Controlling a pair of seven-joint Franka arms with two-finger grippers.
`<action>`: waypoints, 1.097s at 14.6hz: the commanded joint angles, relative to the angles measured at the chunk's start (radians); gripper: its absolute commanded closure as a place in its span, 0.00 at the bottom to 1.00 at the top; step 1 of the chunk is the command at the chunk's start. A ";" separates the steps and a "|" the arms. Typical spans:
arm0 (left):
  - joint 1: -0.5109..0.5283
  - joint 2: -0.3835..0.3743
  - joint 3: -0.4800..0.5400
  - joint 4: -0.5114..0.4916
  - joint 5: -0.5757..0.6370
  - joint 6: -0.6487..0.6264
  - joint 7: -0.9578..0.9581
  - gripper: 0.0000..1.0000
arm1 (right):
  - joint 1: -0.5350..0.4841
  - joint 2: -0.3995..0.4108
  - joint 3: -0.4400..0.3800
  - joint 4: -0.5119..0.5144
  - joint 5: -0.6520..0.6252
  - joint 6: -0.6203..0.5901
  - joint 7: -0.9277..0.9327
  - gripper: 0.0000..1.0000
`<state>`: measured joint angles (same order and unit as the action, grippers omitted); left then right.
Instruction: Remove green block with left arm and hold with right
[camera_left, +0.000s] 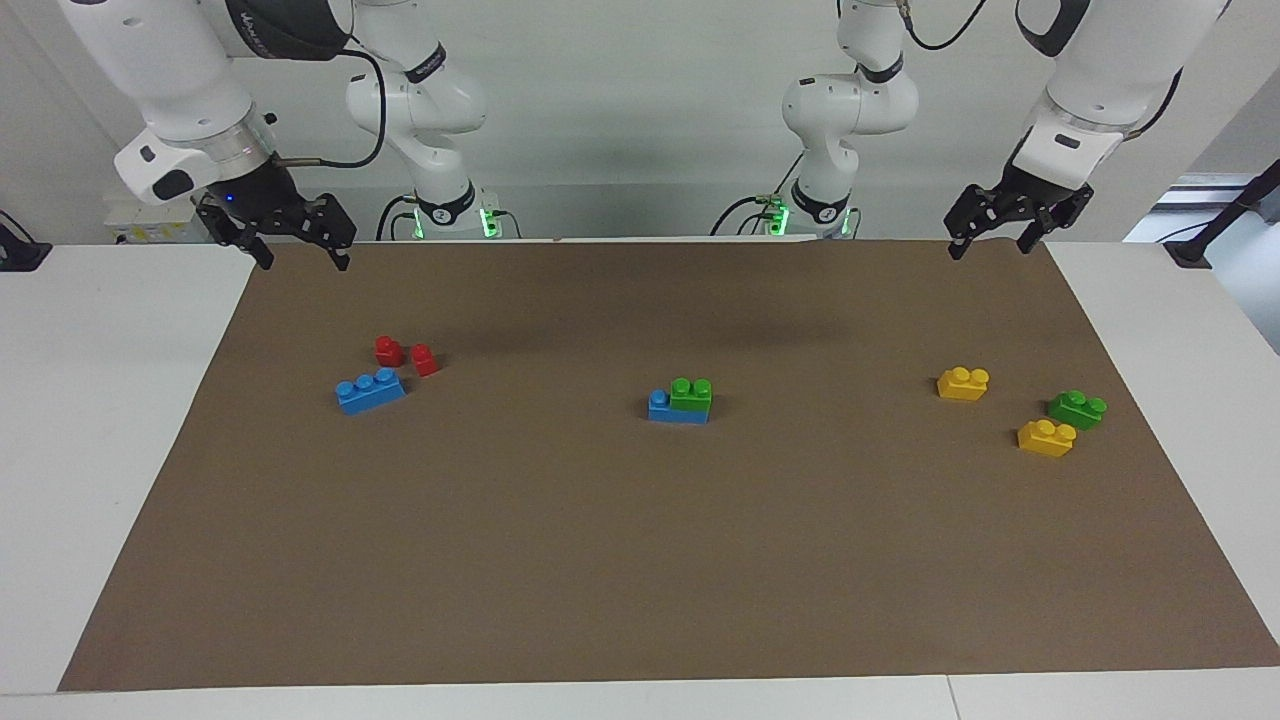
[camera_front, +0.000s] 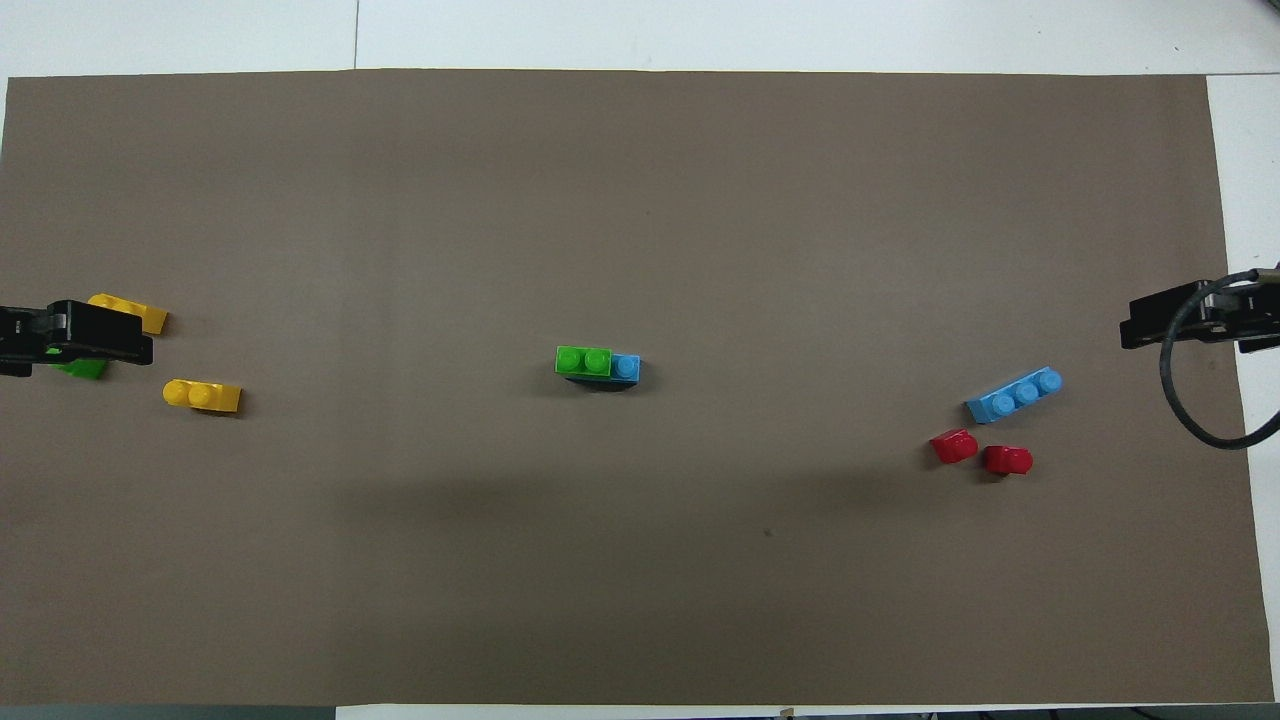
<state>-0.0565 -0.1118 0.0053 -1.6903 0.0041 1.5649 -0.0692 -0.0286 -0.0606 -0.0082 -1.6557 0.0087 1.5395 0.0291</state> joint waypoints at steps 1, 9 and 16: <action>0.004 -0.023 -0.007 -0.019 -0.018 0.018 0.016 0.00 | -0.017 -0.010 0.013 -0.009 -0.016 -0.006 -0.020 0.00; -0.005 -0.025 -0.016 -0.025 -0.018 0.017 -0.015 0.00 | -0.033 -0.021 0.014 -0.039 0.002 0.059 0.073 0.01; -0.080 -0.031 -0.025 -0.043 -0.018 0.032 -0.378 0.00 | 0.111 -0.005 0.027 -0.114 0.055 0.207 0.873 0.05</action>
<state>-0.1199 -0.1135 -0.0266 -1.6911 -0.0002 1.5726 -0.3579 0.0473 -0.0584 0.0158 -1.7206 0.0222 1.6961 0.7019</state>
